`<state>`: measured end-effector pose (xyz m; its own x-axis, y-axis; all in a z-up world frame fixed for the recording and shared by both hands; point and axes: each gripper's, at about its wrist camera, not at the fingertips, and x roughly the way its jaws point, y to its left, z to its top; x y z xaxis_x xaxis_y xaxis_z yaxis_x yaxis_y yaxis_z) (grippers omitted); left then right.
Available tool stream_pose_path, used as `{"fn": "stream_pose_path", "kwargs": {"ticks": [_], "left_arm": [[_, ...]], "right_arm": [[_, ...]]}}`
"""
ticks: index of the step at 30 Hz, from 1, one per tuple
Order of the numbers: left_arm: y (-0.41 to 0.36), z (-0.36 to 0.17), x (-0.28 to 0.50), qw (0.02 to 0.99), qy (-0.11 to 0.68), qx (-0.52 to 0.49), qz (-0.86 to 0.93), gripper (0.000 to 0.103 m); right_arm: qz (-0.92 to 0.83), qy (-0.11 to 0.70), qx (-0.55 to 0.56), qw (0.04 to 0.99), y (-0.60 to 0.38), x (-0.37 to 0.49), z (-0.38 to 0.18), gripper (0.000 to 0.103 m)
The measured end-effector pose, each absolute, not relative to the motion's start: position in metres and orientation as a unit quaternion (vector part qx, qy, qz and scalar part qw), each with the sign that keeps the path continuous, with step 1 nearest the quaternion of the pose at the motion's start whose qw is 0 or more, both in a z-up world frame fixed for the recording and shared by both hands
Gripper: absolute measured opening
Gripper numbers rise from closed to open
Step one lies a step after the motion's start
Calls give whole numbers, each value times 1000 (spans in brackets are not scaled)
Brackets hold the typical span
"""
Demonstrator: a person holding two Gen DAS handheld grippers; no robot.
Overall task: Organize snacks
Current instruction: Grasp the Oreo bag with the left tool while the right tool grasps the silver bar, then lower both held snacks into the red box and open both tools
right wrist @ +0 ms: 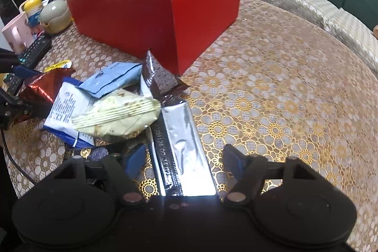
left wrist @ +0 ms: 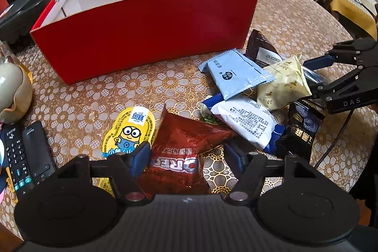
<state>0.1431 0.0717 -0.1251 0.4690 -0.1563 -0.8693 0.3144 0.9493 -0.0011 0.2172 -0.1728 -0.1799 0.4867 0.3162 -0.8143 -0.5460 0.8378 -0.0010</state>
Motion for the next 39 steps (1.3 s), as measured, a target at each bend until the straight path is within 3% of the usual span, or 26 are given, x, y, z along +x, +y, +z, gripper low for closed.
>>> {"fn": "stream_pose_path", "kwargs": {"ticks": [4,10,39], "left_arm": [[71,-126,144,853,498,80,-133,52],[71,-126,141,857,498,70,-114,47],[74,-79,112,886,458,11,-62,45]], "right_arm": [[255,431,-140,854,-171,215,-180,57],[251,427,-135,859,-170,211,-177,43],[198,375,-86,902,-185,167,-106,42]]}}
